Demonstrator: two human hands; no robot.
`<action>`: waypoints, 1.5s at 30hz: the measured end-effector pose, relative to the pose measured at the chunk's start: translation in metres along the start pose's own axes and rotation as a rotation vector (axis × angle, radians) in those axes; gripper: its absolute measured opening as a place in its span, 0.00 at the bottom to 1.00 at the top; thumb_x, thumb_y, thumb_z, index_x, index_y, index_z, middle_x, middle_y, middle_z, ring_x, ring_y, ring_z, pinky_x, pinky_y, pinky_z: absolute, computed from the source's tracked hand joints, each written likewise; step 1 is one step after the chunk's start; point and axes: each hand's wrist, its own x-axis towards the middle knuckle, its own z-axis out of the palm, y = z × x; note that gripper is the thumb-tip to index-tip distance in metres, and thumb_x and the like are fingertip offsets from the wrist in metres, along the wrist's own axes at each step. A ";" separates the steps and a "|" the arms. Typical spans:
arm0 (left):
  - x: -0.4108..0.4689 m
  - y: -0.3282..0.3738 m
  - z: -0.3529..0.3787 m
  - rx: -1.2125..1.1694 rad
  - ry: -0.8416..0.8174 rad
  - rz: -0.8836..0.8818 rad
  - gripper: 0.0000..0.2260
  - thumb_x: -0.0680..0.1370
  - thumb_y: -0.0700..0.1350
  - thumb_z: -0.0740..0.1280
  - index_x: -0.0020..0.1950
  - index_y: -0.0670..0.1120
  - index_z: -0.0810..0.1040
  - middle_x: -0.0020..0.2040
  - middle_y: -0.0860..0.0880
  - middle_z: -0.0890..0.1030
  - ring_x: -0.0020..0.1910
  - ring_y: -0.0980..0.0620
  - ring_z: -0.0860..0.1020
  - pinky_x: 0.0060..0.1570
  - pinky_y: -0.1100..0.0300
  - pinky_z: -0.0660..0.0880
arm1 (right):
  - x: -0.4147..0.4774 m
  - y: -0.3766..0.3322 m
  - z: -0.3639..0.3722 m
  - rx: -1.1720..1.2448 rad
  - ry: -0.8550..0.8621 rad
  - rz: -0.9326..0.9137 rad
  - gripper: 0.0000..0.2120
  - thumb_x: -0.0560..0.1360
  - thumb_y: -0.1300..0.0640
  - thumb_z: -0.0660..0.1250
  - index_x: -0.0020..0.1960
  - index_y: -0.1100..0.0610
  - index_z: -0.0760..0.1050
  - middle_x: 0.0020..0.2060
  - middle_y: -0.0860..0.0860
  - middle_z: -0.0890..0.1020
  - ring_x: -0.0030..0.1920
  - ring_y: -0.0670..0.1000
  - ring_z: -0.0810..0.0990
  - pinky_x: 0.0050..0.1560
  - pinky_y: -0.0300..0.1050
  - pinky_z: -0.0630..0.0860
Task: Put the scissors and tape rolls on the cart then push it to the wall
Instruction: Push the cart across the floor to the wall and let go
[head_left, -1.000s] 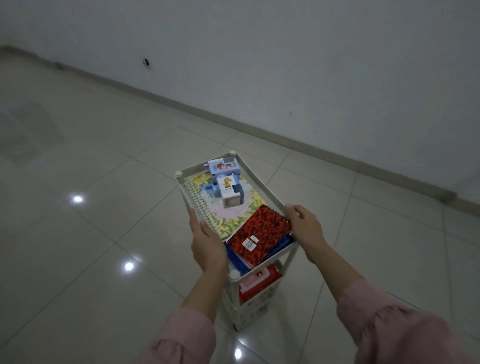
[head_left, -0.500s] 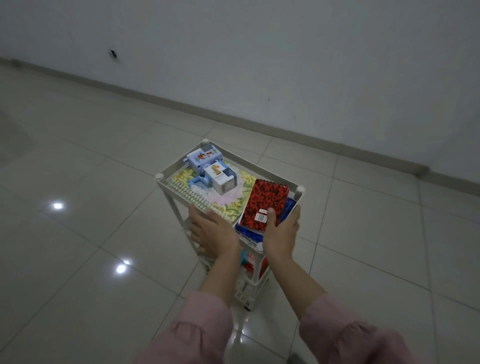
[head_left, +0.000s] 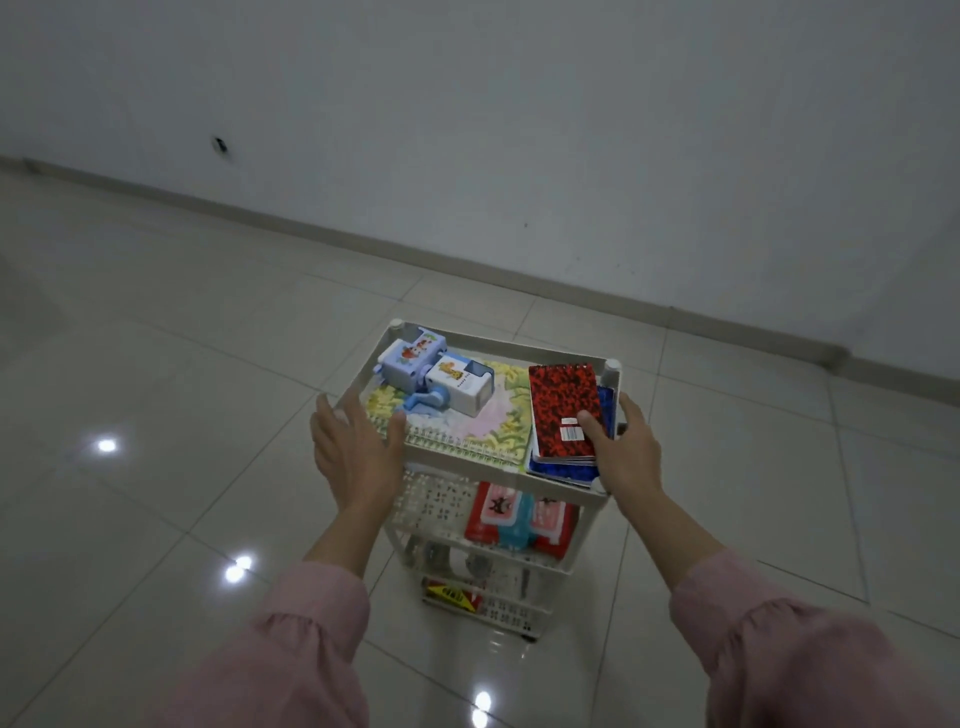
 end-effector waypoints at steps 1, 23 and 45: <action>0.006 0.000 0.001 0.012 -0.031 0.013 0.29 0.77 0.55 0.60 0.74 0.47 0.55 0.76 0.40 0.52 0.75 0.40 0.49 0.72 0.42 0.52 | 0.007 0.000 -0.005 0.009 -0.002 0.013 0.24 0.75 0.52 0.67 0.68 0.56 0.66 0.46 0.55 0.76 0.45 0.53 0.75 0.52 0.51 0.75; -0.007 -0.012 -0.011 -0.103 -0.251 0.011 0.22 0.80 0.55 0.53 0.71 0.46 0.61 0.62 0.35 0.75 0.59 0.35 0.74 0.53 0.50 0.69 | -0.027 0.012 0.007 -0.779 0.140 -0.147 0.34 0.74 0.34 0.50 0.74 0.51 0.53 0.75 0.62 0.53 0.72 0.62 0.57 0.65 0.66 0.60; 0.000 0.102 0.083 -0.400 -0.450 0.163 0.28 0.74 0.53 0.68 0.71 0.53 0.63 0.65 0.49 0.75 0.62 0.48 0.74 0.55 0.56 0.70 | 0.082 0.049 -0.118 -0.659 0.168 0.066 0.42 0.69 0.29 0.57 0.74 0.48 0.48 0.54 0.63 0.72 0.51 0.64 0.77 0.48 0.53 0.74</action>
